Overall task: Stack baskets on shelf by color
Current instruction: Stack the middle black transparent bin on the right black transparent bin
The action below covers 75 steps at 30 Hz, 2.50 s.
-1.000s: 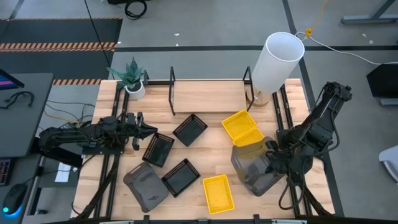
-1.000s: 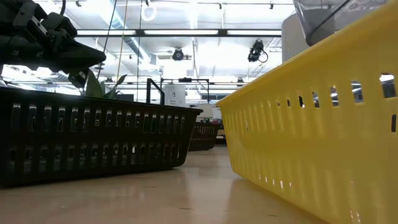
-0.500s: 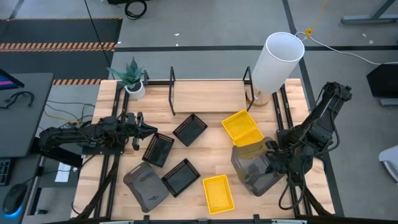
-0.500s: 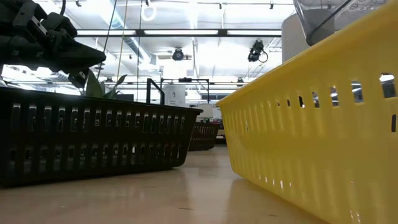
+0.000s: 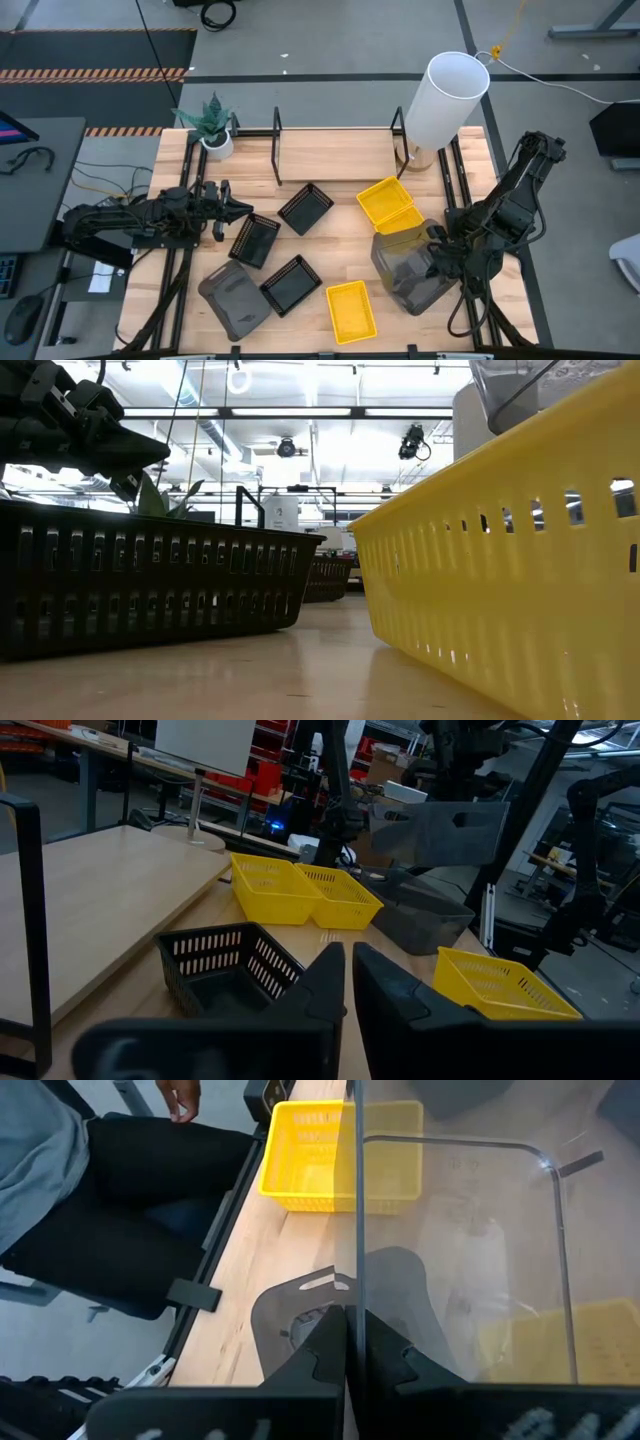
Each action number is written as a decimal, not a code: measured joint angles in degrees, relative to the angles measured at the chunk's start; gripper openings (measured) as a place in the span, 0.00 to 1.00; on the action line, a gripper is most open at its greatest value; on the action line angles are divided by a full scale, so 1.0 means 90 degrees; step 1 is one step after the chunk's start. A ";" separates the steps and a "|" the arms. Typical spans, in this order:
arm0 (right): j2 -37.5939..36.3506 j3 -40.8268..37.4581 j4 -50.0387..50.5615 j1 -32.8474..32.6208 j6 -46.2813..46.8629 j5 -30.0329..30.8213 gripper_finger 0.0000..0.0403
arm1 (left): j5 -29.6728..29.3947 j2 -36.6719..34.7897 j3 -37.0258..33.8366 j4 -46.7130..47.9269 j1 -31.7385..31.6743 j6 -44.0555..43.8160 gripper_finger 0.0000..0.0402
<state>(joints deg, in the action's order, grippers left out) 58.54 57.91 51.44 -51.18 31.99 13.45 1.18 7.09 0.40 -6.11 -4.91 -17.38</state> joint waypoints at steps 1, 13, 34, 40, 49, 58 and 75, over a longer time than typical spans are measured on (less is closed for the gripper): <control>0.0000 0.0000 0.0000 0.0000 0.0000 0.0000 0.02 | 0.0000 0.0000 0.0000 0.0000 0.0001 -0.0001 0.09; 0.0066 -0.0002 0.0207 0.0000 -0.0006 -0.0002 0.02 | 0.0000 0.0000 0.0001 0.0000 0.0002 0.0001 0.08; 0.0555 -0.0002 0.0386 -0.0002 -0.0056 -0.0393 0.02 | -0.0001 0.0002 0.0000 0.0000 0.0002 0.0000 0.07; 0.0554 -0.0002 0.0391 -0.0002 -0.0053 -0.0406 0.02 | 0.0000 0.0002 0.0000 -0.0001 0.0000 0.0001 0.09; 0.0554 -0.0002 0.0393 -0.0002 -0.0051 -0.0408 0.02 | -0.0001 0.0000 0.0000 0.0000 0.0000 0.0001 0.08; 0.0554 -0.0002 0.0395 -0.0002 -0.0046 -0.0472 0.02 | 0.0001 0.0002 0.0001 -0.0002 0.0000 -0.0001 0.09; 0.0551 -0.0002 0.0579 -0.0003 0.0494 -0.0809 0.02 | 0.0002 0.0002 -0.0002 -0.0001 0.0002 0.0002 0.08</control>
<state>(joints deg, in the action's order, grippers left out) 63.51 57.89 56.65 -51.21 36.43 6.17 1.19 7.11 0.38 -6.11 -4.89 -17.37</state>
